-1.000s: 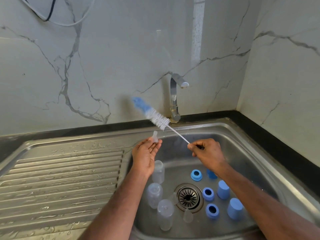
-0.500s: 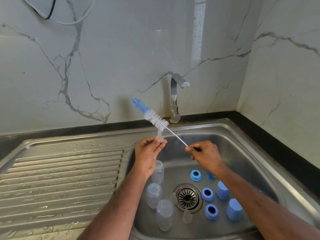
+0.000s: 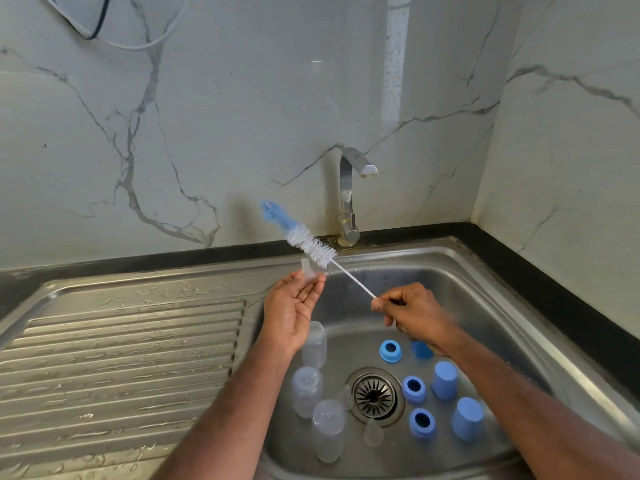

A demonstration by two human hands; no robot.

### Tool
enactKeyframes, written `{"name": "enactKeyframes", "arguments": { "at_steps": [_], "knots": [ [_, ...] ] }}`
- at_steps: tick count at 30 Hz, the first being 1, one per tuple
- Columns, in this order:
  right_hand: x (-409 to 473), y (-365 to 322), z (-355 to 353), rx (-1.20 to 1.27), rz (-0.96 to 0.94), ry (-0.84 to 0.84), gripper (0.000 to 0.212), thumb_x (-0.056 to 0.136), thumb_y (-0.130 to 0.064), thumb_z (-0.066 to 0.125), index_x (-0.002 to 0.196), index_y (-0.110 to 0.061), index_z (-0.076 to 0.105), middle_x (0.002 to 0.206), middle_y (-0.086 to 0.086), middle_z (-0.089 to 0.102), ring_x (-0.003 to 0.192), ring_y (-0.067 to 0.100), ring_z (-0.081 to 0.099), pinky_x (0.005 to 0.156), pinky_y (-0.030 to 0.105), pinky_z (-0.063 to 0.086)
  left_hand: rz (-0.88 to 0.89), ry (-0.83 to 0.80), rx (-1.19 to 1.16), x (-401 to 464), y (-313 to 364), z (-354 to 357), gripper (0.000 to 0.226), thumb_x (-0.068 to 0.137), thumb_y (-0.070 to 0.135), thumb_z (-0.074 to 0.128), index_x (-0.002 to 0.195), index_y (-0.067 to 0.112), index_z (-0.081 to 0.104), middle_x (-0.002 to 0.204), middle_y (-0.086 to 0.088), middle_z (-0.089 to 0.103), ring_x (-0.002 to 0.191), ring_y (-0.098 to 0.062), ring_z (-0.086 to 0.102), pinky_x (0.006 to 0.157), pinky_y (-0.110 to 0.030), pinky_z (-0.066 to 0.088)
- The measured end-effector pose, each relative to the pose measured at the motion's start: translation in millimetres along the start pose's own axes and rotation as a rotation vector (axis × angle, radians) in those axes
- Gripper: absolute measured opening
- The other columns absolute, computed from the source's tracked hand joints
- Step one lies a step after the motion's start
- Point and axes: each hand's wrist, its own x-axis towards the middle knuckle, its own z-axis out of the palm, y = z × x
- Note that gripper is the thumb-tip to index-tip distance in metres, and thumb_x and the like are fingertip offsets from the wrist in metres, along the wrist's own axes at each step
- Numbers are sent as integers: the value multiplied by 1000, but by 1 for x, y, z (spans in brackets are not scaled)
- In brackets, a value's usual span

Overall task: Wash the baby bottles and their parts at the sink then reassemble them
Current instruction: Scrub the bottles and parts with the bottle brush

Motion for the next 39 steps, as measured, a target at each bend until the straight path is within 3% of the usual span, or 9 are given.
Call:
{"name": "enactKeyframes", "arguments": {
  "at_steps": [3, 8, 13, 16, 20, 24, 27, 30, 39],
  "knots": [
    [-1, 0, 10, -23, 25, -99, 16, 95, -27, 68, 86, -19, 78, 68, 4, 70, 45, 3, 48, 45, 19, 41, -22, -22, 74, -3, -1, 0, 11, 93, -9, 56, 94, -1, 63, 96, -27, 70, 87, -31, 75, 75, -30, 62],
    [2, -4, 11, -30, -25, 17, 17, 96, -29, 68, 86, -21, 78, 65, 1, 68, 43, -1, 50, 45, 13, 39, -48, -100, 129, -7, -13, 11, 14, 90, -14, 55, 95, -1, 59, 91, -26, 71, 86, -33, 75, 77, -31, 62],
    [-1, 2, -6, 82, 20, -63, 14, 94, -27, 70, 85, -21, 79, 65, 2, 68, 45, 8, 42, 43, 21, 36, -29, -24, 59, -2, -9, 2, 32, 86, -15, 58, 113, 1, 56, 108, -28, 68, 91, -37, 74, 87, -37, 61],
    [3, 2, -3, 36, 9, -1, 15, 94, -29, 70, 83, -24, 78, 65, 2, 69, 45, 5, 45, 44, 20, 38, -29, -45, 157, 0, -13, 0, 35, 88, -18, 57, 119, -3, 58, 111, -26, 65, 99, -41, 72, 88, -36, 61],
    [10, 9, -26, -8, 61, 11, 15, 95, -28, 68, 86, -20, 77, 68, 3, 70, 47, 6, 44, 44, 21, 36, 51, -95, 530, -4, -20, 0, 29, 86, -18, 62, 111, -3, 68, 103, -15, 69, 104, -34, 72, 90, -32, 59],
    [7, 24, -54, 20, 147, -162, 17, 95, -24, 69, 93, -8, 75, 72, 9, 67, 46, 8, 38, 42, 21, 27, 185, -180, 937, -8, -33, 0, 20, 76, -4, 82, 93, 2, 73, 82, -4, 75, 79, -11, 70, 79, -23, 57],
    [8, 31, -57, -7, 178, -179, 18, 95, -24, 69, 94, -7, 75, 72, 8, 66, 45, 7, 38, 43, 21, 27, 284, -223, 1251, -2, -47, 2, 19, 69, 3, 88, 75, 9, 71, 73, -1, 73, 64, 0, 61, 64, -15, 50],
    [12, 36, -60, 21, 207, -174, 18, 95, -24, 69, 95, -7, 75, 73, 8, 66, 44, 7, 37, 43, 21, 25, 252, -295, 1474, 7, -61, 8, 27, 69, 4, 88, 70, 19, 65, 65, 11, 63, 56, 6, 53, 58, -10, 38],
    [23, 48, -68, 65, 288, -180, 18, 97, -22, 67, 97, -5, 74, 73, 9, 64, 43, 6, 35, 40, 19, 22, 22, -410, 2050, 36, -101, 14, 26, 71, 11, 87, 86, 14, 66, 104, -15, 66, 94, -33, 66, 73, -30, 46]
  ]
}}
